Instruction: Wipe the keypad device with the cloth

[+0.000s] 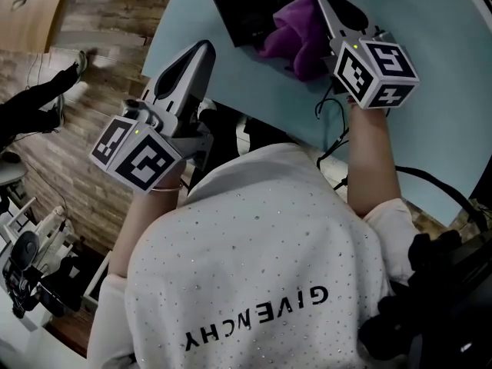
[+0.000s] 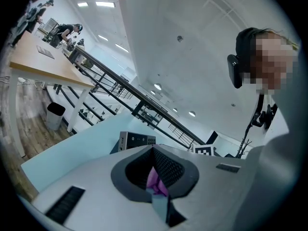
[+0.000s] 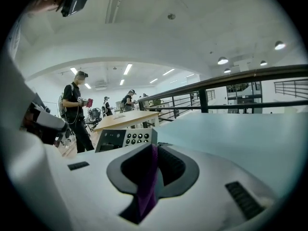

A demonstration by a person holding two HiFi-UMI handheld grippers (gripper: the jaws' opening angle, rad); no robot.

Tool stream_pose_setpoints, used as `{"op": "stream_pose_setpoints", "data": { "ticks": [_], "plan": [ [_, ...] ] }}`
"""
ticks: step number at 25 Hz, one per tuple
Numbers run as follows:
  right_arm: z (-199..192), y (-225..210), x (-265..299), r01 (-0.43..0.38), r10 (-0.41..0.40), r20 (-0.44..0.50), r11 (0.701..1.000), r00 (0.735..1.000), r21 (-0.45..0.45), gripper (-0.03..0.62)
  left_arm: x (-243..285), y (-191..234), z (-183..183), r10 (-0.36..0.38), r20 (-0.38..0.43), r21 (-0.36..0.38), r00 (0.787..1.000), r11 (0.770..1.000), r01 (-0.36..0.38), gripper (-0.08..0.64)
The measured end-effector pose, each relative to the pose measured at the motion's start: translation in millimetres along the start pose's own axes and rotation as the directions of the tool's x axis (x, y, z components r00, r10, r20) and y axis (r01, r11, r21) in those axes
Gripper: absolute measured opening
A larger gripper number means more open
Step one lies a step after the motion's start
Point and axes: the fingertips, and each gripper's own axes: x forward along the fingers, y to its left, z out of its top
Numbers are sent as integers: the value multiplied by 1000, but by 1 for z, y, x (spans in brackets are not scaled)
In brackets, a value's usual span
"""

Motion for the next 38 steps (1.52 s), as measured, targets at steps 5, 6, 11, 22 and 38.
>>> {"op": "stream_pose_setpoints", "data": {
  "ticks": [5,6,11,22,38],
  "plan": [
    [21,25,-3,-181,167,108,975,980,129,38,4,-1,0,3,0,2,1000,1000,-3,2],
    [29,43,-3,-264,240,152,951,959,161,38,3,0,1,6,2,0,1000,1000,-6,2],
    [14,114,12,-376,370,87,923,925,78,38,-5,7,-1,25,21,2,999,1000,-25,2],
    [-13,151,24,-405,403,-48,907,914,-113,40,-15,15,9,57,46,-7,997,998,-56,2],
    [-13,73,17,-249,250,-17,968,968,23,43,0,5,8,21,20,-4,1000,1000,-21,2]
  ]
}}
